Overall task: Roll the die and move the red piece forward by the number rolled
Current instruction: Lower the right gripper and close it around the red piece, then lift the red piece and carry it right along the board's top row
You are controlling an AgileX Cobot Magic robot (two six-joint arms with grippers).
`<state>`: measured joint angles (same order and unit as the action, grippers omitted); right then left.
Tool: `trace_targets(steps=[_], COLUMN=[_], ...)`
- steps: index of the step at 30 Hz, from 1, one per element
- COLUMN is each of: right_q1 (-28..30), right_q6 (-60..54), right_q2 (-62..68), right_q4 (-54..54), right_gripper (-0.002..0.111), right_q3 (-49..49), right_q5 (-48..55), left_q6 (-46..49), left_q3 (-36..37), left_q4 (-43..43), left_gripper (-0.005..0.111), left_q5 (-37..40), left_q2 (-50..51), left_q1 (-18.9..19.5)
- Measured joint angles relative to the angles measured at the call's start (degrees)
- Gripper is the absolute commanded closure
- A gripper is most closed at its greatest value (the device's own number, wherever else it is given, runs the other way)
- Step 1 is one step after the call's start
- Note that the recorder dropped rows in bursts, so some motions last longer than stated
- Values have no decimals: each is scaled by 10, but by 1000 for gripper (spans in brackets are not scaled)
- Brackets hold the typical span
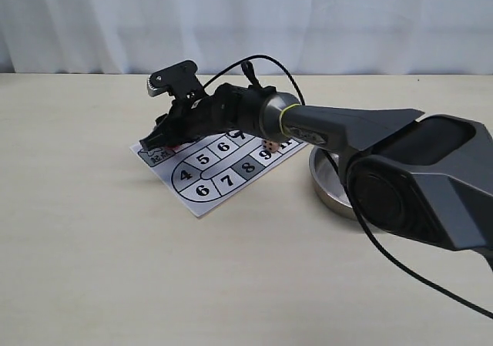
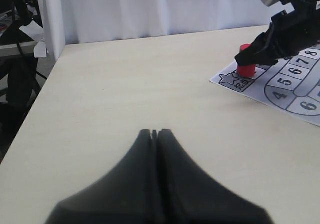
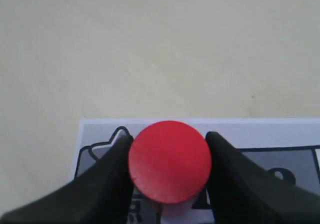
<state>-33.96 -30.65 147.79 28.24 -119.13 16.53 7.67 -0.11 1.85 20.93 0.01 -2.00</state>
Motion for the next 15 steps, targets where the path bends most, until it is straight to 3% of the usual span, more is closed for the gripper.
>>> trace_targets(steps=[15], right_q1=[12], right_q6=[30], right_q2=[-15], right_q4=[-5], right_gripper=[104], right_q3=[0], right_q5=[50], left_q6=[0], left_q3=[0], left_q4=[0], left_gripper=[107], left_q5=[0], left_q2=[0], left_q1=[0])
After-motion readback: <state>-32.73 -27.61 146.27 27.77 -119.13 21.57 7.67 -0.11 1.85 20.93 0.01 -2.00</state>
